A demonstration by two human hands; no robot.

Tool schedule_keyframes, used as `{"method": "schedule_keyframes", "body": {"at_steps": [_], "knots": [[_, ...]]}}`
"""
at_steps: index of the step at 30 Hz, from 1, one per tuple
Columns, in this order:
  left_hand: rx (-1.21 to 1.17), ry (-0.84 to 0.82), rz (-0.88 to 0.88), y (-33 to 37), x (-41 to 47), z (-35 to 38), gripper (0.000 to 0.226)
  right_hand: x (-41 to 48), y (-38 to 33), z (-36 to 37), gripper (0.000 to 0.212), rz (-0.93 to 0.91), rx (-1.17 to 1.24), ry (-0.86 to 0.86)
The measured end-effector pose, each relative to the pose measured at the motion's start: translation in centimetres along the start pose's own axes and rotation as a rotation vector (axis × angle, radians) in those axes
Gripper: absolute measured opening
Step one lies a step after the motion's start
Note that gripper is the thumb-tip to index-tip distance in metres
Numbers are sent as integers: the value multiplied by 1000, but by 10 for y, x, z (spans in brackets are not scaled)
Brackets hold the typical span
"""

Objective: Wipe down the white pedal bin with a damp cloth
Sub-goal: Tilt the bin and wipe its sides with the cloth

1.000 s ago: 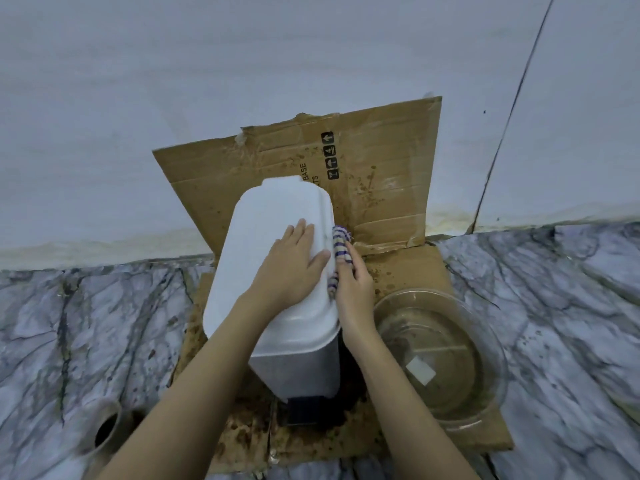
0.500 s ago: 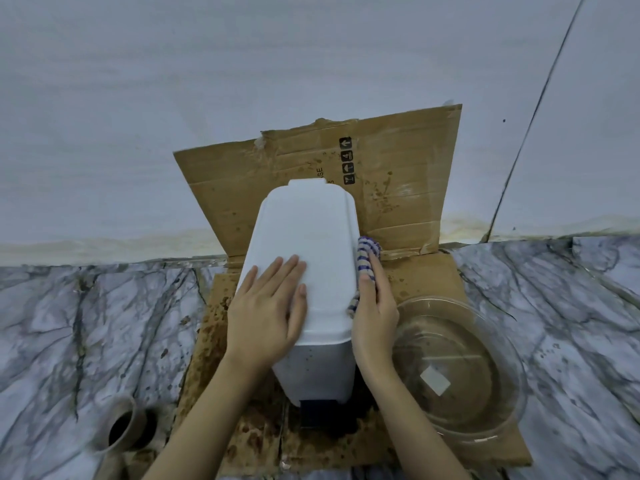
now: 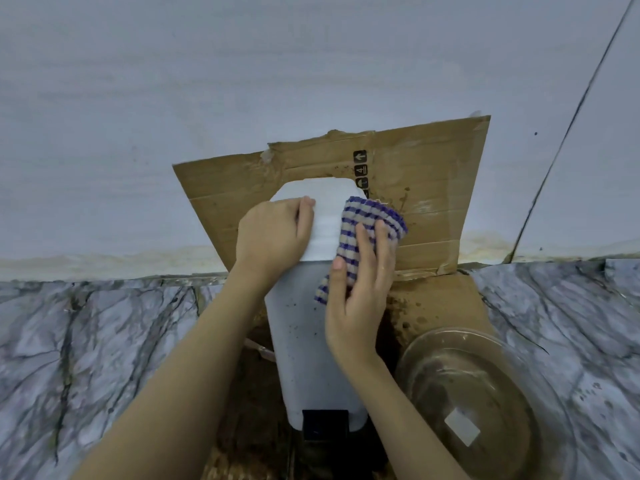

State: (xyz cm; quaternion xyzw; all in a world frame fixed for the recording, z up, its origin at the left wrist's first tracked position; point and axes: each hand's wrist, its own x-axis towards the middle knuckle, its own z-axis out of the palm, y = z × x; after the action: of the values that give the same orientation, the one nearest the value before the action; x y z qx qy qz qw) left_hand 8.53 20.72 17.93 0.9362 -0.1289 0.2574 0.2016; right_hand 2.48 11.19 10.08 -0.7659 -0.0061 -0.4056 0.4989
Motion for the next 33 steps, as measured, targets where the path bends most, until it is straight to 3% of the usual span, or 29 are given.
{"method": "schedule_keyframes", "body": {"at_steps": [4,7,11,16,23,28,33], "knots": [[-76,29,-44,-12,17,5,58,6,29,17,35,-244,-156,161],[-164,50,-44,-14,20,4,54,14,36,20,29,-268,-169,200],[-213,-4,-4,-13,18,-1,45,10,38,21,29,-151,-94,199],[-4,-123,80,-21,18,-1,73,-36,53,20,49,37,-67,28],[-1,-55,100,-20,17,6,66,-23,37,24,71,133,-213,21],[-5,-39,62,-19,16,7,62,-16,36,30,66,115,-259,123],[-4,-29,39,-16,17,8,75,-74,76,13,72,219,-204,2]]}}
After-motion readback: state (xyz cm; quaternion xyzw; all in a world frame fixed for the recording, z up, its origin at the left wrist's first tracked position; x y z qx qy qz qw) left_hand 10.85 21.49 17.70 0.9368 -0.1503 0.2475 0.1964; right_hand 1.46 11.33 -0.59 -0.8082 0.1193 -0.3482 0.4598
